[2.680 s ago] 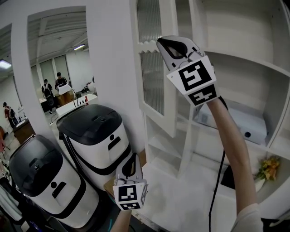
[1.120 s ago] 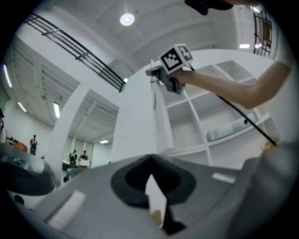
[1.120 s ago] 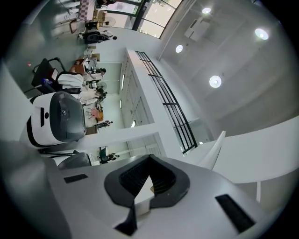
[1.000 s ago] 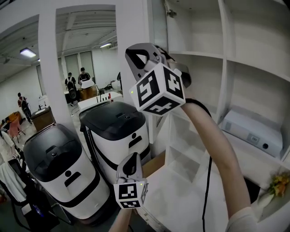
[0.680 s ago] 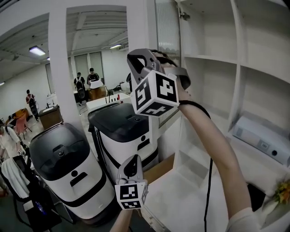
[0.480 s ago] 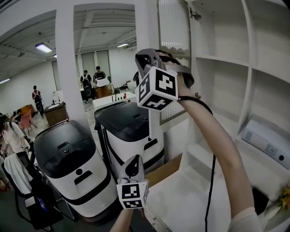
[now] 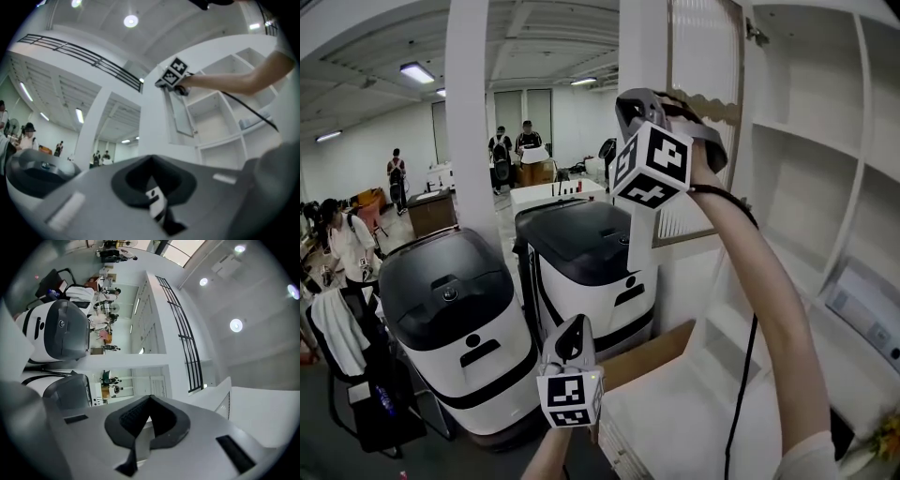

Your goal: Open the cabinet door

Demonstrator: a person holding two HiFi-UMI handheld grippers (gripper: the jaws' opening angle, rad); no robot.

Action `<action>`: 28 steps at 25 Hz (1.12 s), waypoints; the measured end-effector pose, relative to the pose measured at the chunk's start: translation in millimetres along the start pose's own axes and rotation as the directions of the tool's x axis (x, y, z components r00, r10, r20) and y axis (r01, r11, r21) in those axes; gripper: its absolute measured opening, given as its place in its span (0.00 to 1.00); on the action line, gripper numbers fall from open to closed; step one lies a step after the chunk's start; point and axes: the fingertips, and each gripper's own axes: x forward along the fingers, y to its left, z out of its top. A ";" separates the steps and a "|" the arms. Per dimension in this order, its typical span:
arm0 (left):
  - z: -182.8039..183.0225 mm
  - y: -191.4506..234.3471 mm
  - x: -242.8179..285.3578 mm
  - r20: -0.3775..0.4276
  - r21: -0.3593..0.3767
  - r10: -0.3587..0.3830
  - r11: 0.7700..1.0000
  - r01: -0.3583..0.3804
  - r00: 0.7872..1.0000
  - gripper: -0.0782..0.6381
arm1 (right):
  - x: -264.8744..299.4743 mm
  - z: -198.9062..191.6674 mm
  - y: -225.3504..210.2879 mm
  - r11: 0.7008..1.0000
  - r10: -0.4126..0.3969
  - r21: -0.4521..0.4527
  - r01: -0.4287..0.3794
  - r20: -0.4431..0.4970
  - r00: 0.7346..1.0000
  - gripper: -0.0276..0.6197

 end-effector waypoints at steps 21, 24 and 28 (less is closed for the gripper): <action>29.4 -73.6 14.0 0.066 0.056 -0.157 0.987 0.154 0.985 0.12 | -96.7 -29.7 -55.3 0.968 -0.066 0.246 0.052 0.050 0.997 0.04; 37.7 -100.5 14.5 0.086 0.040 -0.202 0.979 0.200 0.975 0.12 | -134.6 -44.2 -52.7 0.957 -0.065 0.286 0.047 0.051 0.997 0.04; 47.6 -140.6 11.8 0.111 0.019 -0.264 0.965 0.263 0.958 0.12 | -187.4 -67.8 -38.7 0.933 -0.074 0.357 0.053 0.044 0.996 0.04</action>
